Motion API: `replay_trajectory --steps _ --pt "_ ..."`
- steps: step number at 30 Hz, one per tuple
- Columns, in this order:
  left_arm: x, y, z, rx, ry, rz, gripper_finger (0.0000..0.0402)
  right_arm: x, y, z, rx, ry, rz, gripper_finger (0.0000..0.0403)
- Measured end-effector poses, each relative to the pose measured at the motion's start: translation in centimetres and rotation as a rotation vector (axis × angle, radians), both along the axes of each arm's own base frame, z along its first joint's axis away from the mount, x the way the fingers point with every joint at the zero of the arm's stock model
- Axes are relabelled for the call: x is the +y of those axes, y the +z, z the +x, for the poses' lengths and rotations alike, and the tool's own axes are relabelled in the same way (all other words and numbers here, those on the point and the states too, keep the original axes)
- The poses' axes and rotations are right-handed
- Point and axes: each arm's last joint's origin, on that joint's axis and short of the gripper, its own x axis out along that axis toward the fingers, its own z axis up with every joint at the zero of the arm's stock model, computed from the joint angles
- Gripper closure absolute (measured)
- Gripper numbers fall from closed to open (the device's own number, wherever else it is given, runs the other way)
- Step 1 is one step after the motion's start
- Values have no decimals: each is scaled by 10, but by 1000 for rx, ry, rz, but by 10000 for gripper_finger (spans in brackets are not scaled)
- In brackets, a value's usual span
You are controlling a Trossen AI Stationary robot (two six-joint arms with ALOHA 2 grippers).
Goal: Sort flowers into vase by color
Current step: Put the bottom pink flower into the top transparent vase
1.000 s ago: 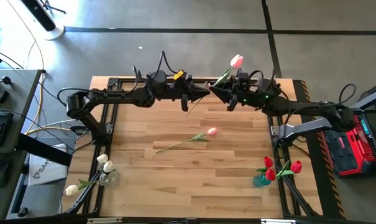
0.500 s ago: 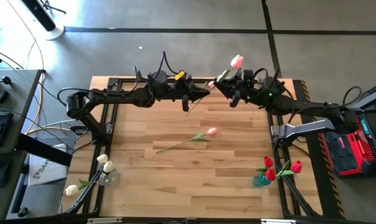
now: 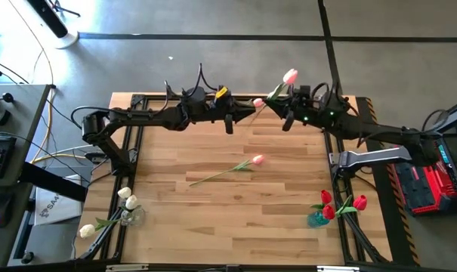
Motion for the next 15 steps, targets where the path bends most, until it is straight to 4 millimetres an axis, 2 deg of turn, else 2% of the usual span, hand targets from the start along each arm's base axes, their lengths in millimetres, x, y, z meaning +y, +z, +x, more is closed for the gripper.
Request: replay_trajectory --steps 5,10,15 --pt "3 -2 -1 23 11 33 327 -6 4 -20 35 -59 -4 400" --pt "10 -9 -6 140 3 10 293 -11 4 -46 107 -133 5 401" --pt "15 11 -27 138 -40 23 285 -10 3 -70 185 -173 -18 402"
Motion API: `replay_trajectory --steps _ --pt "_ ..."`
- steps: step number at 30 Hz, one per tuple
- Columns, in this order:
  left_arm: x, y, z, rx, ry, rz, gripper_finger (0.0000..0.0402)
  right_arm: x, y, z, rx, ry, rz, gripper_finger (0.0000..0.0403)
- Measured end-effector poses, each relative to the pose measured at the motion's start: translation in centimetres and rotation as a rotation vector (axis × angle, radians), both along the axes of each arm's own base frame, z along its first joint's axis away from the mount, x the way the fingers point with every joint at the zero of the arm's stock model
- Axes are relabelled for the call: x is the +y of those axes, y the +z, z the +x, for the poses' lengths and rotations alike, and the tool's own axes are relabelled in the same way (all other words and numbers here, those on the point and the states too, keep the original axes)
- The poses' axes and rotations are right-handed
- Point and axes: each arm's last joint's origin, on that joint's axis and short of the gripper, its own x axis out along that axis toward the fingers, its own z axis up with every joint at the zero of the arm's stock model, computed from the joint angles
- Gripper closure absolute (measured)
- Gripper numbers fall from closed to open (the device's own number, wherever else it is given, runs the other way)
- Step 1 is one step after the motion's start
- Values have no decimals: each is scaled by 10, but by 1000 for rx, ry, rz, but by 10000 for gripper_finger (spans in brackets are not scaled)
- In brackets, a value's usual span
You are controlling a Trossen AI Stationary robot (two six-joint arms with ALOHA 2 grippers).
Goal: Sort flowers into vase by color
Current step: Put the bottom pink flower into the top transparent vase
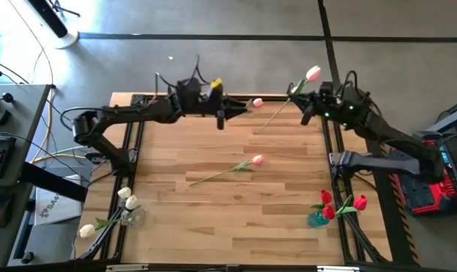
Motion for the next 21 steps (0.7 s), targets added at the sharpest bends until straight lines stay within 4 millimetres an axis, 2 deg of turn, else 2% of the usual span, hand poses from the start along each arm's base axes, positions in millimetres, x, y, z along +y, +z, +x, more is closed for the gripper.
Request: replay_trajectory --steps 4,10,16,21 --pt "-6 22 -20 -17 -3 70 284 0 3 -15 48 -5 -10 402" --pt "-15 51 -44 -82 21 151 284 0 27 -31 261 -55 -70 402" --pt "-19 57 -48 -104 15 160 284 -1 57 -43 336 -105 -120 403" --pt "-18 52 -45 -80 14 151 284 1 62 -49 357 -125 -89 403"
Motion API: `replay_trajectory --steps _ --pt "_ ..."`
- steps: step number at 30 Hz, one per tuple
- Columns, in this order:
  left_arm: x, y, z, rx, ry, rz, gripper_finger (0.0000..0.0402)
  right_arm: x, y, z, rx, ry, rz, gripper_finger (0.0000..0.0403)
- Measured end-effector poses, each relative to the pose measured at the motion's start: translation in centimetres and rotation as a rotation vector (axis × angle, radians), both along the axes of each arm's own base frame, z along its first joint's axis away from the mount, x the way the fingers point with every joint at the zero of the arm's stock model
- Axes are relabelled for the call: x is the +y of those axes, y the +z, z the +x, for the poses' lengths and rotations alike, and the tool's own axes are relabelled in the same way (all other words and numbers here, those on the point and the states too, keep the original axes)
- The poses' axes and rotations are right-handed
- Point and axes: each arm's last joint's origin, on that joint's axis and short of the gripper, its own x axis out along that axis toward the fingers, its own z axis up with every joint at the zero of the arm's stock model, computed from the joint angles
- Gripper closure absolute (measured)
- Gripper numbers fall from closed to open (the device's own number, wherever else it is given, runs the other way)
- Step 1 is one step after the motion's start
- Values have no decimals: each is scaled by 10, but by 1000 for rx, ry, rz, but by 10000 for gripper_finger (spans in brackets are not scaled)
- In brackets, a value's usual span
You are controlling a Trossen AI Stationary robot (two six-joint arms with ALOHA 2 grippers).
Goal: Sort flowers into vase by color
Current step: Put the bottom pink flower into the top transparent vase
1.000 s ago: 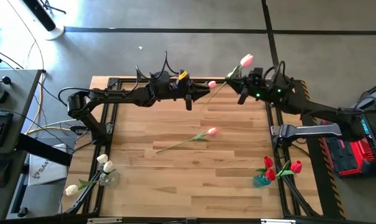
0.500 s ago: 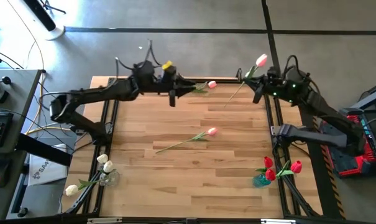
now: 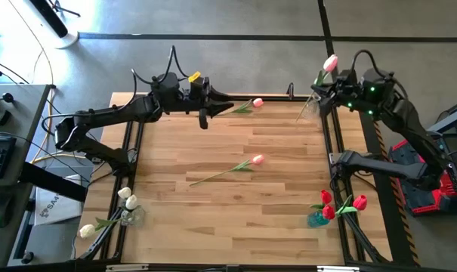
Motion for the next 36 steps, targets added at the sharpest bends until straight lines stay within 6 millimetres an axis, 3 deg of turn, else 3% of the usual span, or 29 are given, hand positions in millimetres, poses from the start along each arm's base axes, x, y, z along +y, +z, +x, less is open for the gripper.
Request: replay_trajectory --steps 15,27,31,36 --pt "-1 -7 0 67 -2 -78 284 1 -4 -5 38 -68 57 403" --pt "-2 -7 1 68 -5 -78 284 3 0 -19 76 -304 -44 403" --pt "-2 -7 1 67 -5 -78 284 -8 -7 -11 168 -385 -74 403" --pt "-2 -7 1 68 -5 -78 284 -20 -4 2 157 -400 -146 403"
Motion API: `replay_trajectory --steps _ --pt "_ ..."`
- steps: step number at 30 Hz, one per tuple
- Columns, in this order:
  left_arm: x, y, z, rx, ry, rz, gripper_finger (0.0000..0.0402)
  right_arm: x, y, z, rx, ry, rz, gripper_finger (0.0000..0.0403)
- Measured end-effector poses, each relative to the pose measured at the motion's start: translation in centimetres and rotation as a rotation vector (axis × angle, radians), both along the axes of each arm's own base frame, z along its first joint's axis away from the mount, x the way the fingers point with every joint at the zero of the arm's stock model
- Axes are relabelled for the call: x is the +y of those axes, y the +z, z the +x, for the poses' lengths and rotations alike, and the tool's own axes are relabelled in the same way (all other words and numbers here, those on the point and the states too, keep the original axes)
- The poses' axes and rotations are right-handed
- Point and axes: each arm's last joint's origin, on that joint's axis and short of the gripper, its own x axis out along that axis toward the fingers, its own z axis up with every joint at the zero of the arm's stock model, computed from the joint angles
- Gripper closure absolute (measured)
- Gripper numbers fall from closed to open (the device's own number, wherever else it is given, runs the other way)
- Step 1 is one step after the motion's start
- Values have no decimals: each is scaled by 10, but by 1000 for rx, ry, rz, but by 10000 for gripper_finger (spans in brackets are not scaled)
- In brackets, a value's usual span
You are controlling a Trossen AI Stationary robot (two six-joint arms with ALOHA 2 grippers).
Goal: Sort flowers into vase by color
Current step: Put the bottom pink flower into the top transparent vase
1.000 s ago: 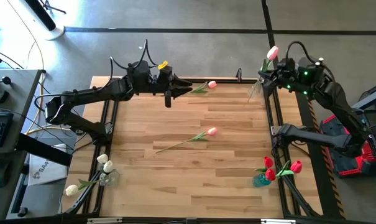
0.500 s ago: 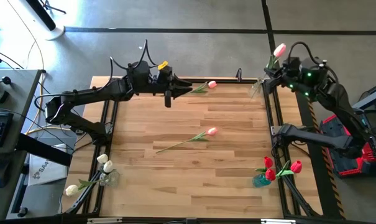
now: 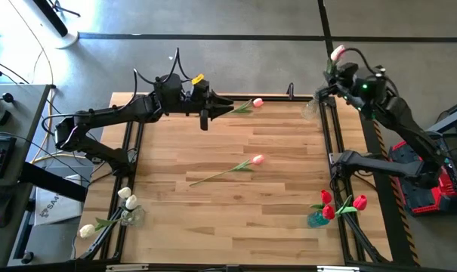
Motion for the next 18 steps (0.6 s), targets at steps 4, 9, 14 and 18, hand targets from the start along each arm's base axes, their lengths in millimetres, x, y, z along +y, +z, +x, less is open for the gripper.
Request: replay_trajectory --steps 4,9,14,18 --pt "0 0 0 0 0 0 284 -6 7 -3 31 -100 -97 403" --pt "0 0 0 0 0 0 284 -17 6 -10 -30 -133 -86 403" --pt "0 0 0 0 0 0 284 -24 -1 -13 -24 -154 -124 403" --pt "0 0 0 0 0 0 284 -23 -2 -13 -43 -149 -147 403"
